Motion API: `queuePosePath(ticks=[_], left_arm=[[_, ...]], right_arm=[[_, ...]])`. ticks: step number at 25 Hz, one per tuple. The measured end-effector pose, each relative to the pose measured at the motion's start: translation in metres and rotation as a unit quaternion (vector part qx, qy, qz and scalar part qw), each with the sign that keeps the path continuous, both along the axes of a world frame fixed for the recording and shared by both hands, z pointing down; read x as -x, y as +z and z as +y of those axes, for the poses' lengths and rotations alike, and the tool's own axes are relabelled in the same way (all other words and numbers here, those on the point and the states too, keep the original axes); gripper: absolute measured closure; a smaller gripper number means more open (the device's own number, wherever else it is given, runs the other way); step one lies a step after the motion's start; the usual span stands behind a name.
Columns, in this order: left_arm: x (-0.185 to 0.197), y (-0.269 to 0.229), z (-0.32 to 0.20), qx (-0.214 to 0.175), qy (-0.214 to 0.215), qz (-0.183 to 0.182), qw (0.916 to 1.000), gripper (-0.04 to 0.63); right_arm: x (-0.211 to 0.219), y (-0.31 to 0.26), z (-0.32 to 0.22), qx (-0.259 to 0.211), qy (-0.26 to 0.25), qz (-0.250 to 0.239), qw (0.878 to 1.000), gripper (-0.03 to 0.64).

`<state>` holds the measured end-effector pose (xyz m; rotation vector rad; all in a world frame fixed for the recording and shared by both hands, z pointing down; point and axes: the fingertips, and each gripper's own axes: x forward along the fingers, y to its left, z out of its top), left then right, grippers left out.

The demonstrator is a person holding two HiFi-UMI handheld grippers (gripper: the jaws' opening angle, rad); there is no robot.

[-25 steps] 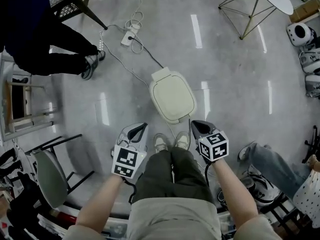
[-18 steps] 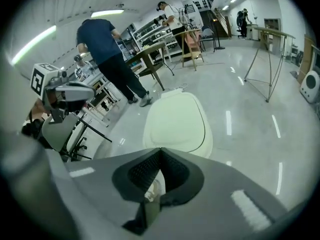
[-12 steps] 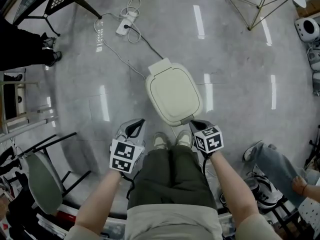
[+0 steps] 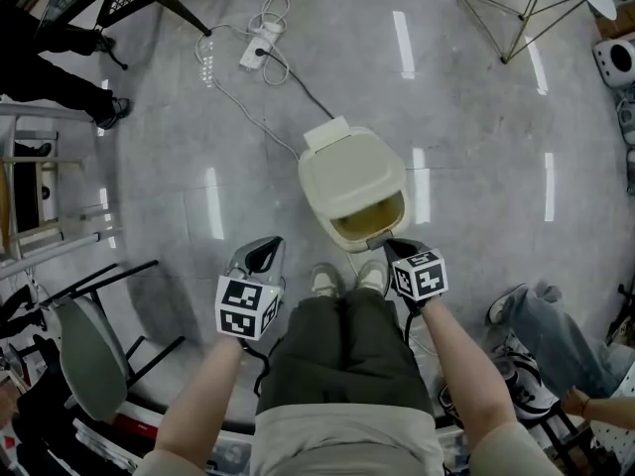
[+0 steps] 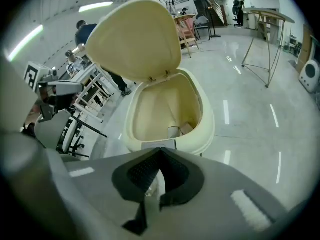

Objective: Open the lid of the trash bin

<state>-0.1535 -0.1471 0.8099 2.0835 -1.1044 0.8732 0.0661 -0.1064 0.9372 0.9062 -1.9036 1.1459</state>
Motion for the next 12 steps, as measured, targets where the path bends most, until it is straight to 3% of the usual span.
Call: queuePosePath(ticks=[5,12], left_arm=[[0.006,-0.031,-0.002,-0.003,-0.032,0.011,0.9994,0.594],[0.008,-0.129,-0.02,-0.052,-0.032,0.015,0.998,0.594]], right_arm=[[0.002,-0.045,-0.02,-0.026,0.028,-0.015,0.999,0.614],[0.007,-0.176,-0.061,-0.107,0.039,-0.039,0.993,0.614]])
